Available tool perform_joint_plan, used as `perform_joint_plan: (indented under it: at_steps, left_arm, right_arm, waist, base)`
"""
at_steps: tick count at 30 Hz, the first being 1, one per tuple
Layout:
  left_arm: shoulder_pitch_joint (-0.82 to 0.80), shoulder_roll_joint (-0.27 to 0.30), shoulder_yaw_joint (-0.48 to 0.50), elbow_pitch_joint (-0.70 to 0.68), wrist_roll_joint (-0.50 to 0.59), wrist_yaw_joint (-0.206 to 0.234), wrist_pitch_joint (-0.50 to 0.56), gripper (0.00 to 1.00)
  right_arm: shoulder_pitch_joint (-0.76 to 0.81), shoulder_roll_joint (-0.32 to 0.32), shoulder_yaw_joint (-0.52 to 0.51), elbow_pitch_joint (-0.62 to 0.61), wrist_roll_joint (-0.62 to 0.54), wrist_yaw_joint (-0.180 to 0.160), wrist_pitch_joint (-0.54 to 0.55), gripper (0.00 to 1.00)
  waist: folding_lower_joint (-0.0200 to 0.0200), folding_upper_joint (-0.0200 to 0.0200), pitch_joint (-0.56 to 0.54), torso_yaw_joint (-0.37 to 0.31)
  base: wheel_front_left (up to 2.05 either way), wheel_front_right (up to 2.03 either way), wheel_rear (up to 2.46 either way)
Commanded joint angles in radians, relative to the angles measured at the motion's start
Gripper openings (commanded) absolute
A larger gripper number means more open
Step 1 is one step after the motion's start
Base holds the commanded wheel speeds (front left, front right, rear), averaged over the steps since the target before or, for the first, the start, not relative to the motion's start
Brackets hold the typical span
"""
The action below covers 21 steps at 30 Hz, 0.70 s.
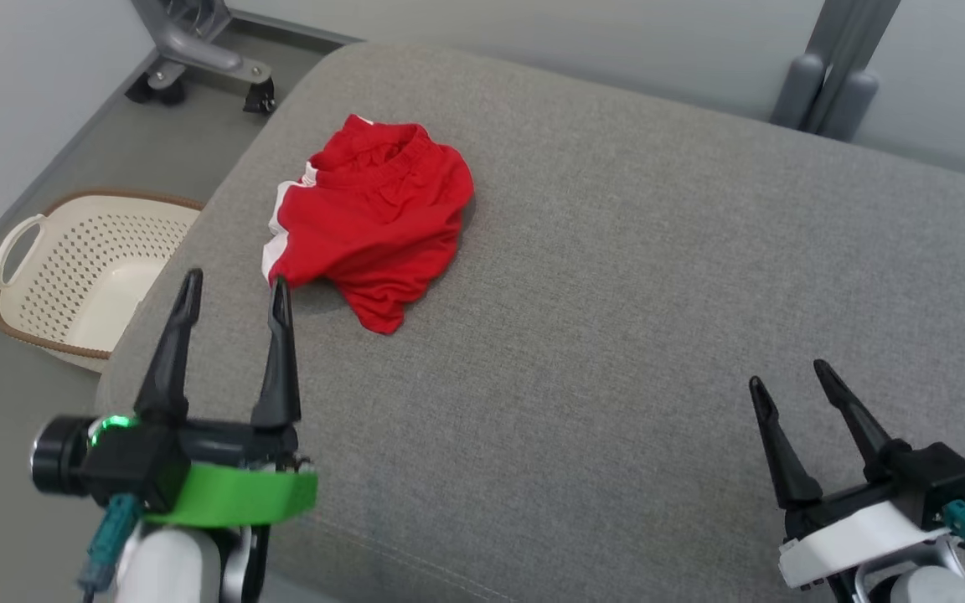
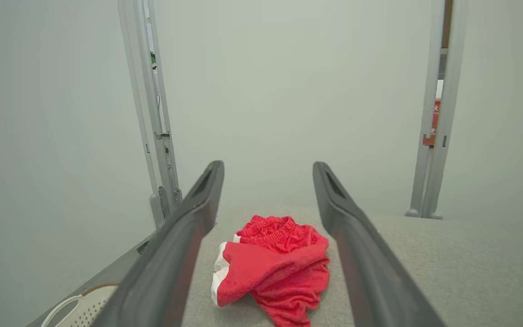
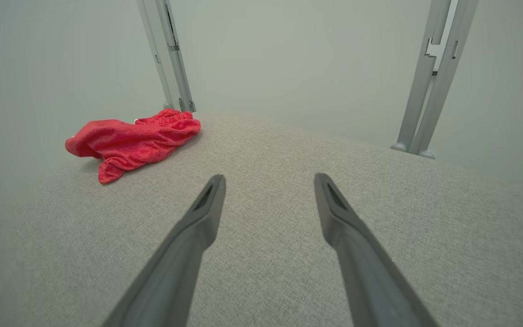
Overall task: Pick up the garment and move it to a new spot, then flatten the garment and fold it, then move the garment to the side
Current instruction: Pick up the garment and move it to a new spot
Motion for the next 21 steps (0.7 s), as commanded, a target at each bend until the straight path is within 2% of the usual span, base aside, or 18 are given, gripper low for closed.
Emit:
perform_joint_plan:
  at_steps: [1, 5, 8, 15, 21]
  left_arm:
    - [-0.067, 0.005, 0.007, 0.021, -0.003, -0.016, 0.000, 1.00]
    - [-0.311, 0.042, 0.013, 0.172, -0.025, -0.046, 0.005, 1.00]
    - [-0.497, 0.059, 0.024, 0.284, -0.060, -0.054, 0.081, 1.00]
    - [-0.871, 0.099, 0.083, 0.615, -0.182, -0.058, 0.411, 1.00]
    - [-1.045, 0.131, 0.141, 0.859, -0.253, -0.025, 0.570, 1.00]
  right_arm:
    - [-0.029, -0.023, 0.001, -0.007, -0.006, 0.000, -0.004, 1.00]
    - [-0.089, -0.082, 0.014, -0.008, -0.015, 0.000, -0.004, 1.00]
    - [-0.134, -0.123, 0.019, -0.019, -0.025, 0.000, -0.004, 1.00]
    - [-0.232, -0.175, 0.010, -0.055, -0.010, 0.000, -0.004, 1.00]
    - [-0.282, -0.190, -0.008, -0.101, 0.020, 0.000, -0.004, 1.00]
  waist:
    - [0.0000, 0.0000, 0.126, -0.034]
    - [0.0000, 0.0000, 0.229, -0.062]
    - [0.0000, 0.0000, 0.295, -0.088]
    - [0.0000, 0.0000, 0.423, -0.169]
    - [0.0000, 0.0000, 0.504, -0.235]
  base:
    - [0.00, 0.00, 0.00]
    - [0.00, 0.00, 0.00]
    - [0.00, 0.00, 0.00]
    - [0.00, 0.00, 0.00]
    - [0.00, 0.00, 0.00]
